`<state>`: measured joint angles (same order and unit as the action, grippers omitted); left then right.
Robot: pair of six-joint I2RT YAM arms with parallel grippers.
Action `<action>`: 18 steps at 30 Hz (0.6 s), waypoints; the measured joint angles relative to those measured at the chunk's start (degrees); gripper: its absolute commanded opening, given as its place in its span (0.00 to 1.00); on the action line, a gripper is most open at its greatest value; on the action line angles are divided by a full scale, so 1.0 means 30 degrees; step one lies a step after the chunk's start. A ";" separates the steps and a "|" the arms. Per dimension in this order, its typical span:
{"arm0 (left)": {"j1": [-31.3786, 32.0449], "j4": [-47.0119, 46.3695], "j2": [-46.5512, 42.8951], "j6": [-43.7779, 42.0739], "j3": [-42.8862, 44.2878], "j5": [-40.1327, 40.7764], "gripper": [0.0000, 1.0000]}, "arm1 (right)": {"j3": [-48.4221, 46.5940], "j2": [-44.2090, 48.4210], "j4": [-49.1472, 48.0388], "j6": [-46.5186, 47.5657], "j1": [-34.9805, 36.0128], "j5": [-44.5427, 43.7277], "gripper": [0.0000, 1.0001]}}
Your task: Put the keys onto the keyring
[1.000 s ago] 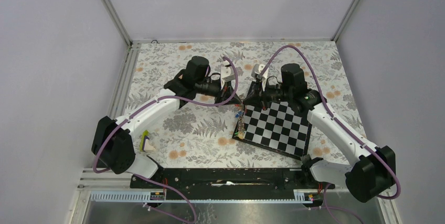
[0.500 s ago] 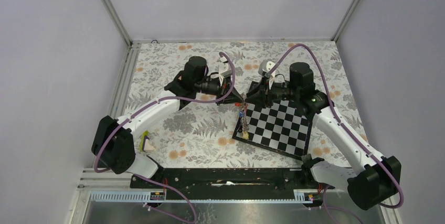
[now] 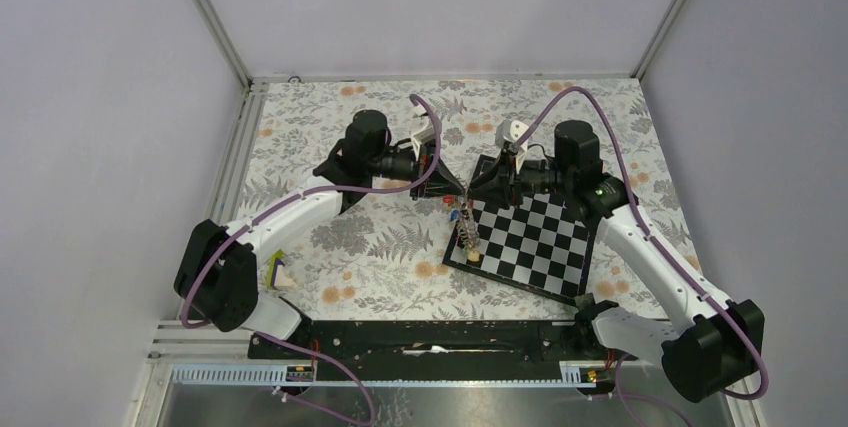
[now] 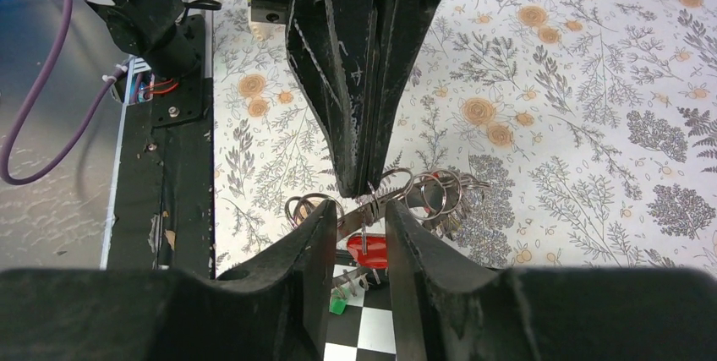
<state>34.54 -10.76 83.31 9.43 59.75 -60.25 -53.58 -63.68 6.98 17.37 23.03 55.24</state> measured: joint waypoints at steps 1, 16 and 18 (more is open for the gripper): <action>0.0000 -0.0073 0.0000 0.0087 -0.0015 -0.0029 0.00 | 0.0051 0.0000 0.0015 0.0058 0.0000 -0.0007 0.34; -0.0022 -0.0903 -0.0153 0.0597 -0.0109 -0.0546 0.00 | 0.0219 -0.0109 -0.0248 0.0044 -0.0036 0.0117 0.19; -0.0022 -0.0940 -0.0153 0.0634 -0.0109 -0.0576 0.00 | 0.0255 -0.0204 -0.0437 -0.0095 -0.0036 0.0321 0.08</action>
<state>34.48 -13.58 82.85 11.33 59.42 -61.98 -52.82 -64.29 5.67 17.08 22.92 56.21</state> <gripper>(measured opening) 0.010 0.206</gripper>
